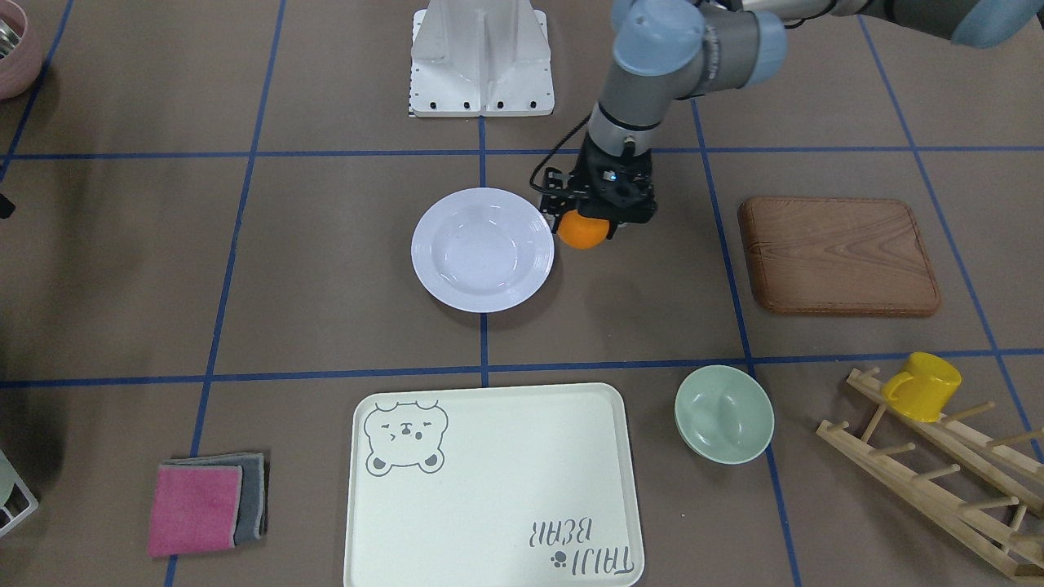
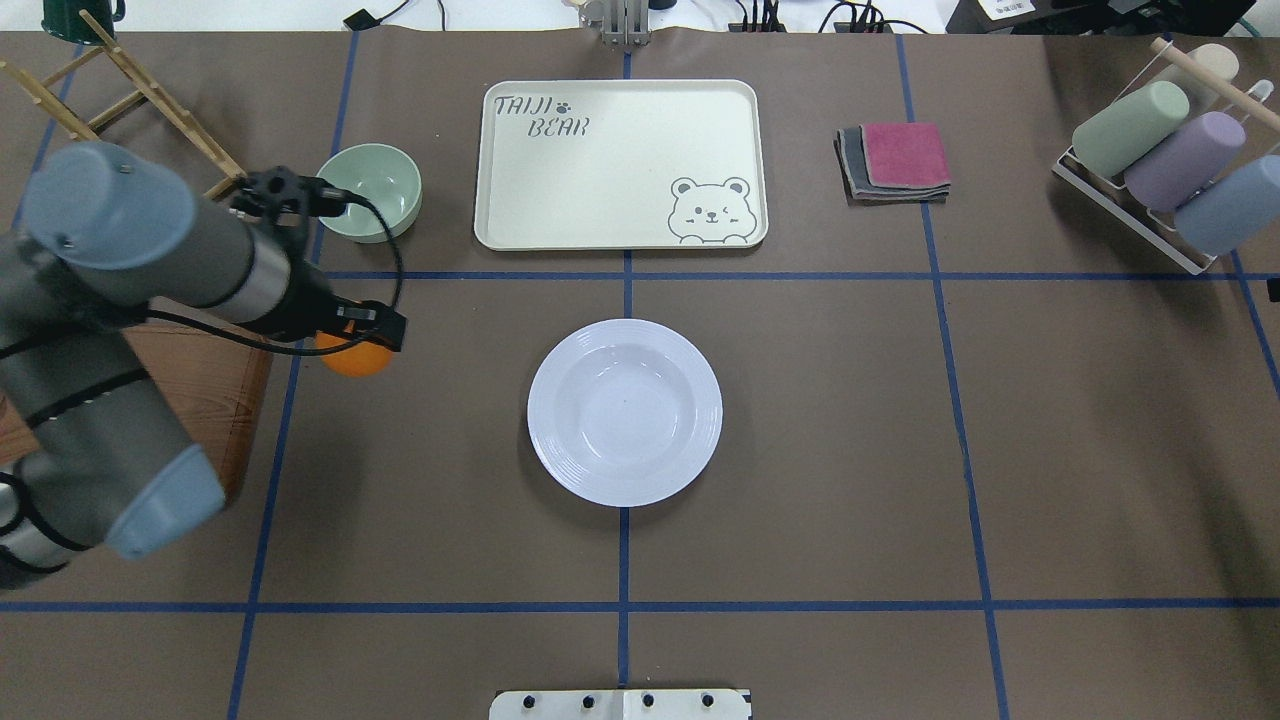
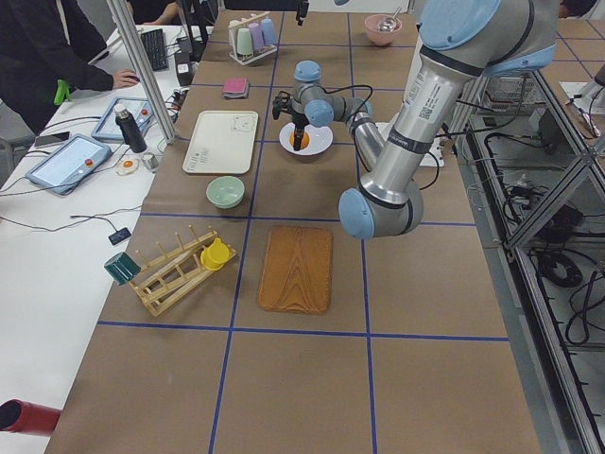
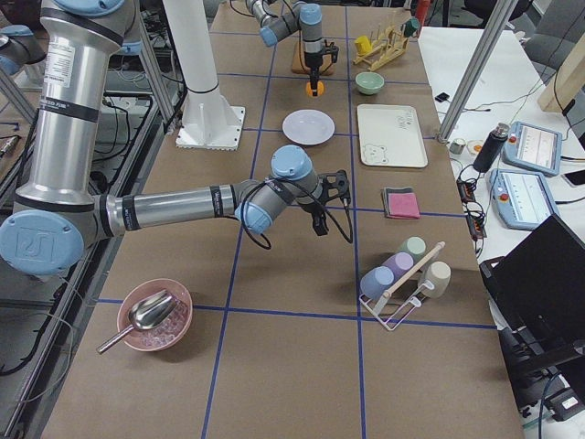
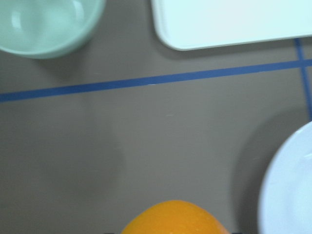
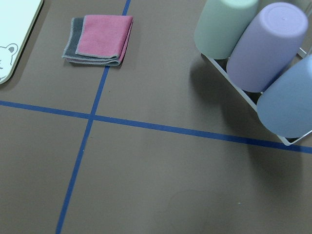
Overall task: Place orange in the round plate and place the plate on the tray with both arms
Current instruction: 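Carry the orange with the left gripper over the white plate and release it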
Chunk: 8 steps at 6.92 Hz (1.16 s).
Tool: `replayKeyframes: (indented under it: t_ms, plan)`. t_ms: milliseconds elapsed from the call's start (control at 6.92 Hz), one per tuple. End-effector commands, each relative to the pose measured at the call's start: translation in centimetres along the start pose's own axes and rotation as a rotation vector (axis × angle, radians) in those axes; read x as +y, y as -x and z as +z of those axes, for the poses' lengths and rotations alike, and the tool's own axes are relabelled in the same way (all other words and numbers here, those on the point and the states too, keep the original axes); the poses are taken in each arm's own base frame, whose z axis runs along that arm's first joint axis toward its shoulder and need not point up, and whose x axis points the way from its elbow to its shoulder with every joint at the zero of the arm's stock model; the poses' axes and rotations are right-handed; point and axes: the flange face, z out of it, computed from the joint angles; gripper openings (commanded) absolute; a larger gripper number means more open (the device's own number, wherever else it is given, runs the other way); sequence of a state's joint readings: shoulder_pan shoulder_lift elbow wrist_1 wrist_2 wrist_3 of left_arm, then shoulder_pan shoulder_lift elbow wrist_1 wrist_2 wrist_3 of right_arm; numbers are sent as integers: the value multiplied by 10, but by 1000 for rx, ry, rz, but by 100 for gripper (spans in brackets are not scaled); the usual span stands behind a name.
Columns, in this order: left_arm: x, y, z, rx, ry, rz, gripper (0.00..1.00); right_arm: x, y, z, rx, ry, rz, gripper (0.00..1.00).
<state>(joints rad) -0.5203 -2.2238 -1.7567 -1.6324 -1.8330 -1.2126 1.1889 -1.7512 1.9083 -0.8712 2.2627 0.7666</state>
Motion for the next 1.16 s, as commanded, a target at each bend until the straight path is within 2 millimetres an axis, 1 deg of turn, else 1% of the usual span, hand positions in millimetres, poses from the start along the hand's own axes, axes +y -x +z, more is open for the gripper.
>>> replayKeyframes:
  t_ms: [0,144,289,433,578,722,867,1011]
  plan:
    - [25,-107,48,-39,-35,-72,0,-11,78,41,-39,-7,96,100]
    - [29,-109,56,-28,-38,-63,32,-7,95,42,-55,-5,97,100]
    - [32,-95,65,-47,-37,-63,95,-4,106,43,-64,-6,95,100]
    - [28,-89,68,-66,-82,-62,98,4,128,48,-68,-23,130,100]
    - [32,-79,73,-78,-85,-59,98,20,163,54,-78,-70,247,100]
    - [28,-82,30,-18,-91,-30,98,33,197,54,-116,-79,350,100]
    - [-8,-40,-34,-30,-42,60,98,37,217,49,-155,-73,447,100]
    - [-39,27,-89,-38,-5,83,98,54,240,54,-176,-110,528,100]
